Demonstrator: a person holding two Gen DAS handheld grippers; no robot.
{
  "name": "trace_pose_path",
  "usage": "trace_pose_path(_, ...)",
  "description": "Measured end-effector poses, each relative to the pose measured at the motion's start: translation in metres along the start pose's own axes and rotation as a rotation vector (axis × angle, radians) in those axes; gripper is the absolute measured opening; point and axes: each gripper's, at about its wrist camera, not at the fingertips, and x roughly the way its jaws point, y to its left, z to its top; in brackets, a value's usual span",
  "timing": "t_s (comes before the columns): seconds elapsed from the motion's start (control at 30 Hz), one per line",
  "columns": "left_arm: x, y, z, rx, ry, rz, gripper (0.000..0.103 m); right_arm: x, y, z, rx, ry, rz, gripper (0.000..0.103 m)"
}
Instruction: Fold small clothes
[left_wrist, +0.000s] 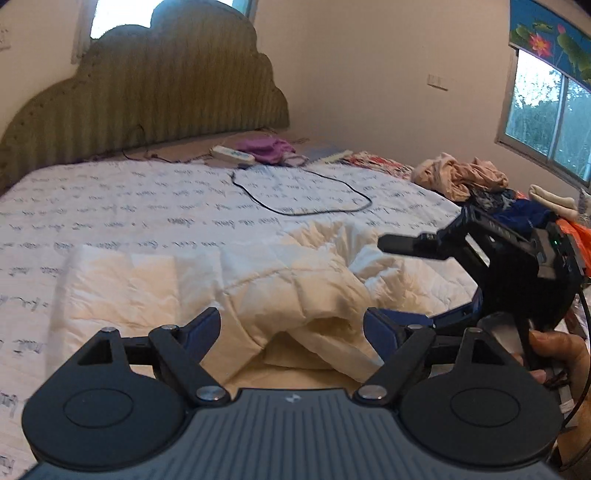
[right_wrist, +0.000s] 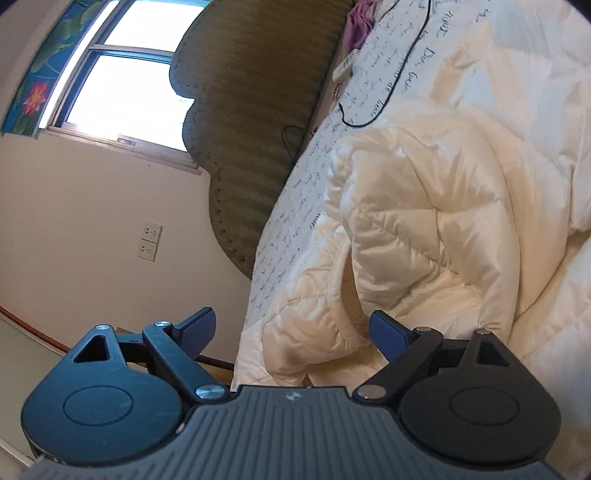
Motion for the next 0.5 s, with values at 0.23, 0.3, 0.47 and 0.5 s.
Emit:
trace_pose_path(0.23, -0.002, 0.02, 0.006, -0.035, -0.04, 0.148, 0.088, 0.031, 0.015, -0.006, -0.125, -0.012, -0.14, 0.053)
trace_pose_path(0.3, -0.002, 0.019, 0.005, -0.026, -0.043, 0.165, 0.088, 0.033, 0.021, -0.009, -0.176, -0.001, -0.169, 0.021)
trace_pose_path(0.47, 0.002, 0.01, 0.004, 0.062, -0.062, 0.236, 0.089, 0.011, 0.056, -0.018, -0.414, -0.087, -0.238, 0.013)
trace_pose_path(0.5, 0.002, 0.008, 0.004, 0.085, -0.068, 0.252, 0.089, 0.003, 0.066, -0.017, -0.481, -0.122, -0.263, 0.013)
